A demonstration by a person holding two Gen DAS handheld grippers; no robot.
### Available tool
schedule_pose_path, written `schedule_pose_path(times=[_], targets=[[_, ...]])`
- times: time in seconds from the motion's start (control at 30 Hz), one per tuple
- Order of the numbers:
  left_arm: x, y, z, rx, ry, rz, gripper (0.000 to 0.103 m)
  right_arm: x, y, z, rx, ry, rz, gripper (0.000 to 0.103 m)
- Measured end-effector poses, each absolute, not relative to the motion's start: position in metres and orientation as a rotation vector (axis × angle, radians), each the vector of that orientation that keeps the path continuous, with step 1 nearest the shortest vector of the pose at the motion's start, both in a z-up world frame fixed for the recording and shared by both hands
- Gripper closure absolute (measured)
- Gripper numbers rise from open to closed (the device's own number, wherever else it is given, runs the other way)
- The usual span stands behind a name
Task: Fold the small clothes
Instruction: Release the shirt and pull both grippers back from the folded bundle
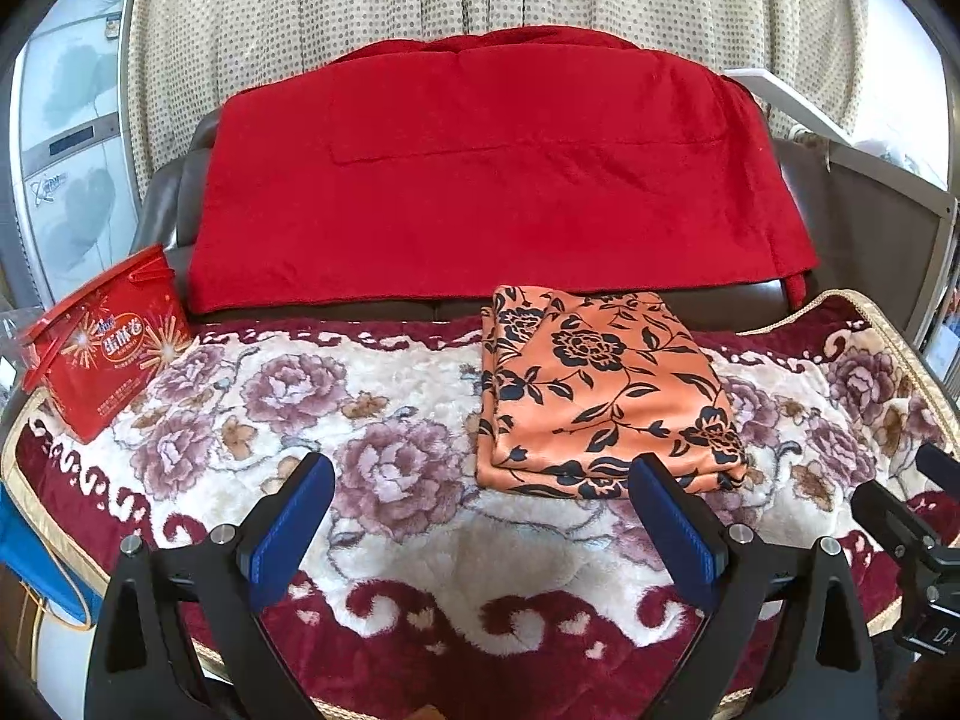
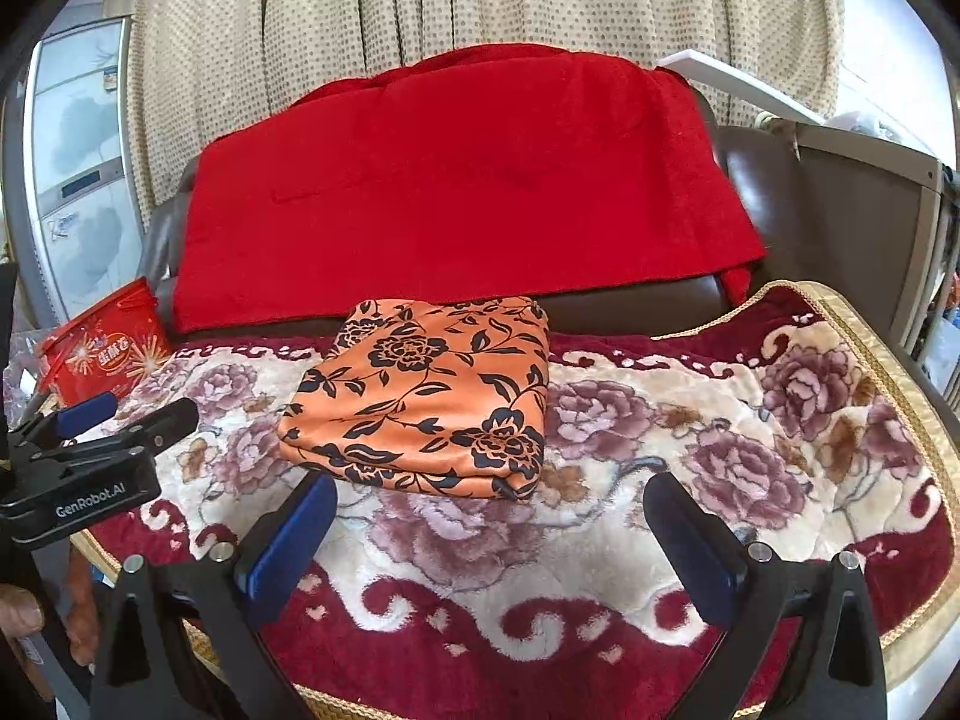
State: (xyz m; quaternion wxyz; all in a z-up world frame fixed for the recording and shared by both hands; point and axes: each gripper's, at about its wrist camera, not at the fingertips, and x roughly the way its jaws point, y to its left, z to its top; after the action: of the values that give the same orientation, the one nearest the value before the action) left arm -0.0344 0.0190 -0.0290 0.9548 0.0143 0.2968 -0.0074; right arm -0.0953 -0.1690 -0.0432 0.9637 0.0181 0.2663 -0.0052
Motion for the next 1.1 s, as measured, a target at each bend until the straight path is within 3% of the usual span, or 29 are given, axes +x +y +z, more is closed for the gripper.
schedule_pose_path(times=[1.1], targets=[[-0.008,0.01,-0.029,0.067,0.589,-0.026,0.002,-0.054,-0.162,-0.054,-0.006,0.593,-0.016,0.0]])
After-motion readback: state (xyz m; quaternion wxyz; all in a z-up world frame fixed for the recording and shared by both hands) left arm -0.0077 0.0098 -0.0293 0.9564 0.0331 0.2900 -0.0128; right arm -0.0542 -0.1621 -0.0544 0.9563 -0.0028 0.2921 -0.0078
